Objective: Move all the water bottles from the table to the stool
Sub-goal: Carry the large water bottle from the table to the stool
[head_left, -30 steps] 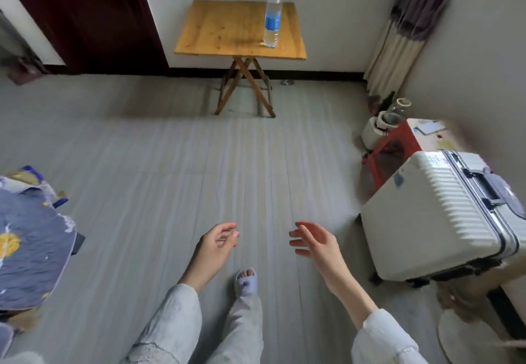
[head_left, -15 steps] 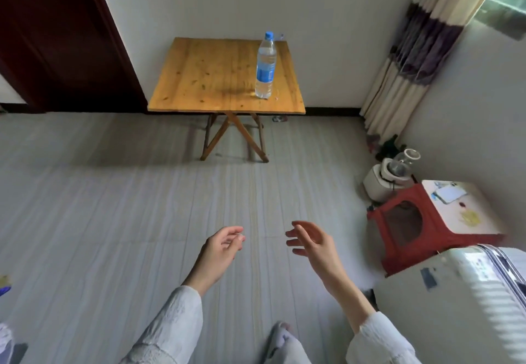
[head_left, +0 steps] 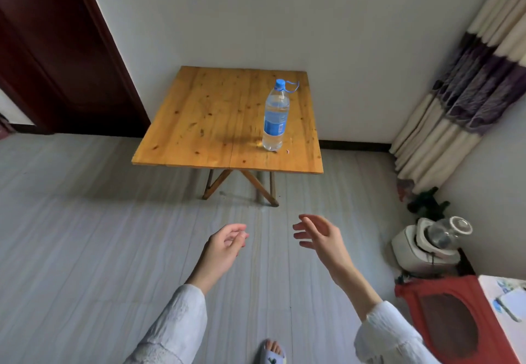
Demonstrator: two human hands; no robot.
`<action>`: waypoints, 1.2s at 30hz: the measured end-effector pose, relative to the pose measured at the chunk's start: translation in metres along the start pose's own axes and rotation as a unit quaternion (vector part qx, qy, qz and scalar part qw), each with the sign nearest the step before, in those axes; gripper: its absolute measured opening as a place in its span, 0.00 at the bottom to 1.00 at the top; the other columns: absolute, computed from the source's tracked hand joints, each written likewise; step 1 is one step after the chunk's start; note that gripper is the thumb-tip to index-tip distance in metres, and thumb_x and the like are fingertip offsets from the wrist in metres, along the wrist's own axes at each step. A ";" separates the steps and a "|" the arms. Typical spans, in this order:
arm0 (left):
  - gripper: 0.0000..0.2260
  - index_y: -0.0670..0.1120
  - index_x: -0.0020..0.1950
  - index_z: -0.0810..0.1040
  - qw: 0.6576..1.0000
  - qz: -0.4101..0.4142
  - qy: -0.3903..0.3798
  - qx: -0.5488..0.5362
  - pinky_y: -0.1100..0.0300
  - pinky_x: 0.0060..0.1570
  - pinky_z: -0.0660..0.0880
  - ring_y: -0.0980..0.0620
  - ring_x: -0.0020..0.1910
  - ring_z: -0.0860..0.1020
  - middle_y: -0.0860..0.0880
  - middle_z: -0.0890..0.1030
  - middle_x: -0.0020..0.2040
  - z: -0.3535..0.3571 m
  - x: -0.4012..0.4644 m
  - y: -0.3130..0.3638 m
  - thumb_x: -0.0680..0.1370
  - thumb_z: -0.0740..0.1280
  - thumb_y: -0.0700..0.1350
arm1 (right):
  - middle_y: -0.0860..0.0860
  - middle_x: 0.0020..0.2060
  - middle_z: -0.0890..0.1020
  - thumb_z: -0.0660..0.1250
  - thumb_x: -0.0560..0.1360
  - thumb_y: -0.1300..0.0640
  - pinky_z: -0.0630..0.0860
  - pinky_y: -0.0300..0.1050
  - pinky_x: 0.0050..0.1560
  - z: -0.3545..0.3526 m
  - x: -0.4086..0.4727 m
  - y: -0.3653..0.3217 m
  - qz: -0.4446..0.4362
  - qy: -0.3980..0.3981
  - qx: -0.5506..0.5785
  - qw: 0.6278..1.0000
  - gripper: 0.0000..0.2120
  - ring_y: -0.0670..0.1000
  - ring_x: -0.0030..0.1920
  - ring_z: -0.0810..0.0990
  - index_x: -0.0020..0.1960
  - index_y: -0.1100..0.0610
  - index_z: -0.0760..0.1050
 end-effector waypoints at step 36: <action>0.29 0.60 0.70 0.53 0.966 0.026 -0.250 0.059 0.47 0.70 0.63 0.56 0.70 0.59 0.59 0.60 0.69 0.046 0.538 0.099 0.75 0.64 0.51 | 0.45 0.65 0.70 0.59 0.77 0.51 0.63 0.15 0.44 0.030 0.474 -0.064 -0.005 0.032 -0.147 0.989 0.24 0.43 0.65 0.67 0.71 0.49 0.59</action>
Point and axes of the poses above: each hand's wrist, its own x-axis towards the middle knuckle, its own z-axis out of the palm, y = z × x, the point moved 8 cm from there along x, towards the middle knuckle
